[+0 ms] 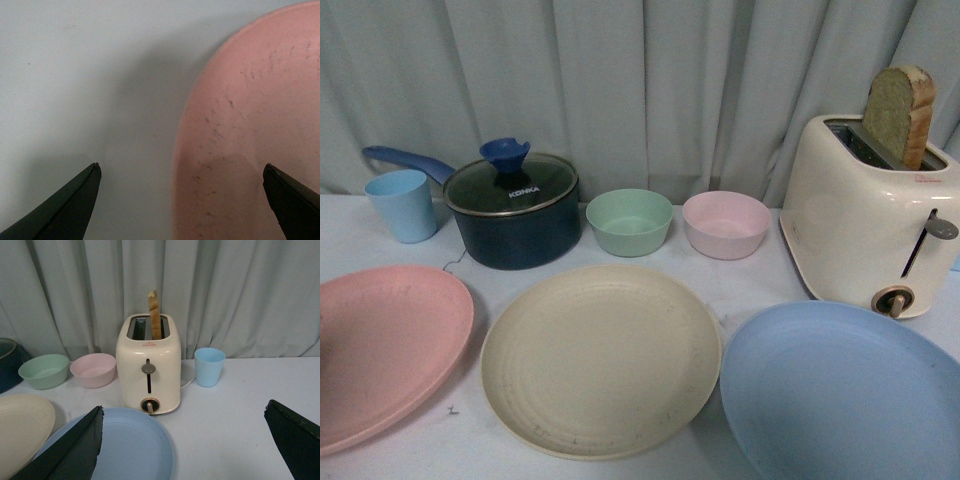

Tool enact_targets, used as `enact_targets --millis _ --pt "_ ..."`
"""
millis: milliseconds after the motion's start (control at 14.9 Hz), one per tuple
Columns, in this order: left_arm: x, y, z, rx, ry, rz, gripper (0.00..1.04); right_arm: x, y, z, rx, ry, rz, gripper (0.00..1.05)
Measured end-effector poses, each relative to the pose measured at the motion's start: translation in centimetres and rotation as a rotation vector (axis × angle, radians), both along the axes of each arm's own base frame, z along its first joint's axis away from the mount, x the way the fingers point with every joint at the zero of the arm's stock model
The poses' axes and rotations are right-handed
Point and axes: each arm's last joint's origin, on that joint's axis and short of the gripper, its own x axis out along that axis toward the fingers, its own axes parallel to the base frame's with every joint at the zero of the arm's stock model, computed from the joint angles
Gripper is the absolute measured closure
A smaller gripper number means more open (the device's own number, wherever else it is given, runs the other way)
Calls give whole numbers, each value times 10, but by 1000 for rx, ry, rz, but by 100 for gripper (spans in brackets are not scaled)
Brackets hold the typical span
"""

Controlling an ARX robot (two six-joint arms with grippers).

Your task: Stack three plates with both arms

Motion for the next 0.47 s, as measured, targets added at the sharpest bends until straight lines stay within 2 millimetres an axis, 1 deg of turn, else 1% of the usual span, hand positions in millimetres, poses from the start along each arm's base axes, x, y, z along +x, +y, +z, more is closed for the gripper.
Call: enact_targets --millis 67,201,268,335,402,470 --pt "-2 -3 -2 -6 4 -5 16 0 0 0 0 0 0 6" --pt "-4 -5 -1 -5 3 -10 47 0 0 0 0 0 0 6" --pt "-4 -4 0 0 7 -6 59 0 0 0 0 0 0 6" --pt "-5 -3 2 7 9 -2 77 0 0 0 0 0 0 6" --pt "-5 -2 5 11 0 2 88 0 0 0 0 0 0 6" --pt "-4 -1 10 12 -11 -2 96 0 0 0 0 0 0 6"
